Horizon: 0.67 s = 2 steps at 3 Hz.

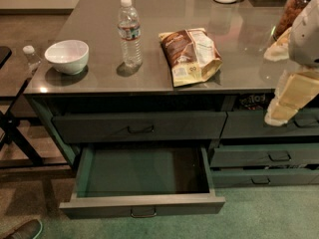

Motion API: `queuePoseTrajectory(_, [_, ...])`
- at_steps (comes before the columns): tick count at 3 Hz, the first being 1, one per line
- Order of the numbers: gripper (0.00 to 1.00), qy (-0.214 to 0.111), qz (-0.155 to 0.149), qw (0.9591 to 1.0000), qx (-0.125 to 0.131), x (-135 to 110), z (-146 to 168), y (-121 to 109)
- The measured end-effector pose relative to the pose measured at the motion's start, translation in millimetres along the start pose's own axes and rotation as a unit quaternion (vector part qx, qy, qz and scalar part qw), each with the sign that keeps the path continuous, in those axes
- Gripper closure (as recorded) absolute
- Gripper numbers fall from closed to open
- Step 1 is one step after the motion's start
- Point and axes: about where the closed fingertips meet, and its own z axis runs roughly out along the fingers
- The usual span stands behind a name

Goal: Close middle drawer

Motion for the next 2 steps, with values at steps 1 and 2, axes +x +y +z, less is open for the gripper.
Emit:
queuePoseTrajectory(1, [0.42, 0.000, 0.000, 1.0000, 0.000, 0.0, 0.0, 0.0])
queuePoseTrajectory(2, [0.65, 0.000, 0.000, 1.0000, 0.000, 0.0, 0.0, 0.0])
